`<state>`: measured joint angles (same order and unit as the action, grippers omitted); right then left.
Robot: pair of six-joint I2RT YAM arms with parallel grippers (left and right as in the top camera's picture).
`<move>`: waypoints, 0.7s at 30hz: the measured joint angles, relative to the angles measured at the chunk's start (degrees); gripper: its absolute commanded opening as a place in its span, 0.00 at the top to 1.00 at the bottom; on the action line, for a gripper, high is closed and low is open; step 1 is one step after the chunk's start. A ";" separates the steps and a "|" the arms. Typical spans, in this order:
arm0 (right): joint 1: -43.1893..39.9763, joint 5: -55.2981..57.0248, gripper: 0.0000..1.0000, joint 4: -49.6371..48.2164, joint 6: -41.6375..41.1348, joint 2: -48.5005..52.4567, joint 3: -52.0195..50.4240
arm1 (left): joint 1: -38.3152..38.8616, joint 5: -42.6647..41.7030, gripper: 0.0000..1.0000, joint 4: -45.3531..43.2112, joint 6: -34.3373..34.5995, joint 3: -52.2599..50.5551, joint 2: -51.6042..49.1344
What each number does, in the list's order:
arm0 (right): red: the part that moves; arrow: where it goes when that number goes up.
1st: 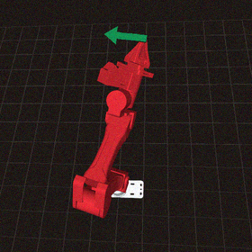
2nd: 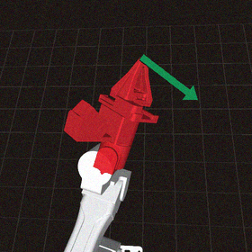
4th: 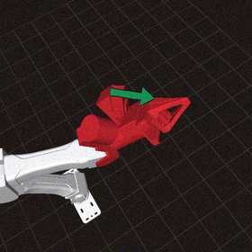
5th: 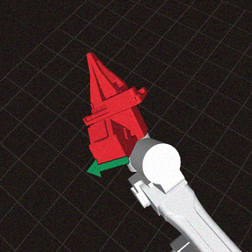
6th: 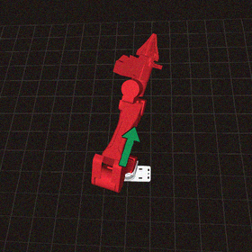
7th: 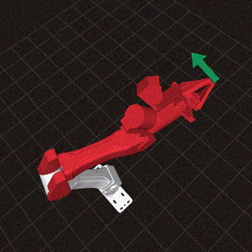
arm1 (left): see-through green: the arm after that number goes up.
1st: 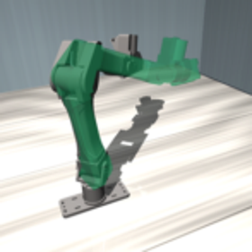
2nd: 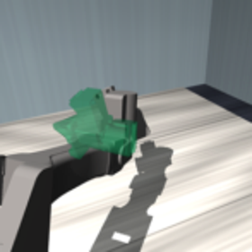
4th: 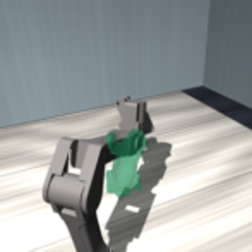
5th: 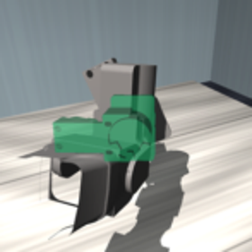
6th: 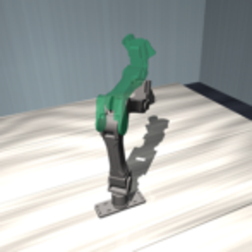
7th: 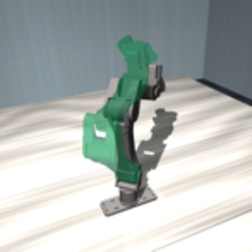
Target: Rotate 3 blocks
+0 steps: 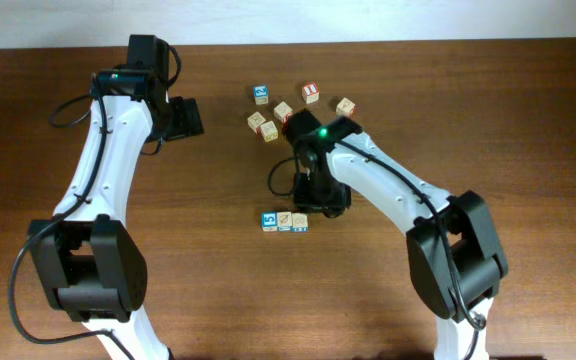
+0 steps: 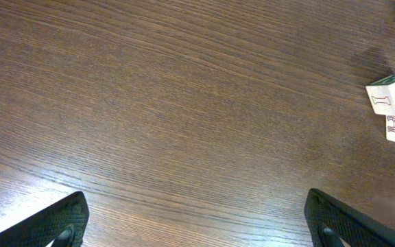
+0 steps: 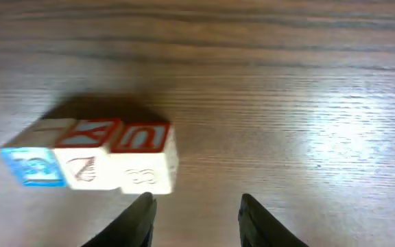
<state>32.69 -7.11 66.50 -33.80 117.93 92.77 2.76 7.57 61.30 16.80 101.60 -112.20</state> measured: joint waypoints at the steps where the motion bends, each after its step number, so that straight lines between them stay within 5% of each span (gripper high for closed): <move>1: 0.76 -0.31 0.66 0.42 0.00 0.00 0.13 | 0.00 0.00 0.01 0.00 0.00 0.00 0.00; 7: 9.73 -1.22 0.71 -0.13 -0.20 0.00 0.04 | 0.00 0.00 0.01 0.00 0.00 0.00 0.00; 21: 9.97 4.20 0.71 -8.44 -0.61 0.00 -5.99 | 0.00 0.00 0.01 0.00 0.00 0.00 0.00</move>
<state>42.65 -2.92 58.06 -34.41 117.93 86.78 2.76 7.57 61.30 16.80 101.60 -112.20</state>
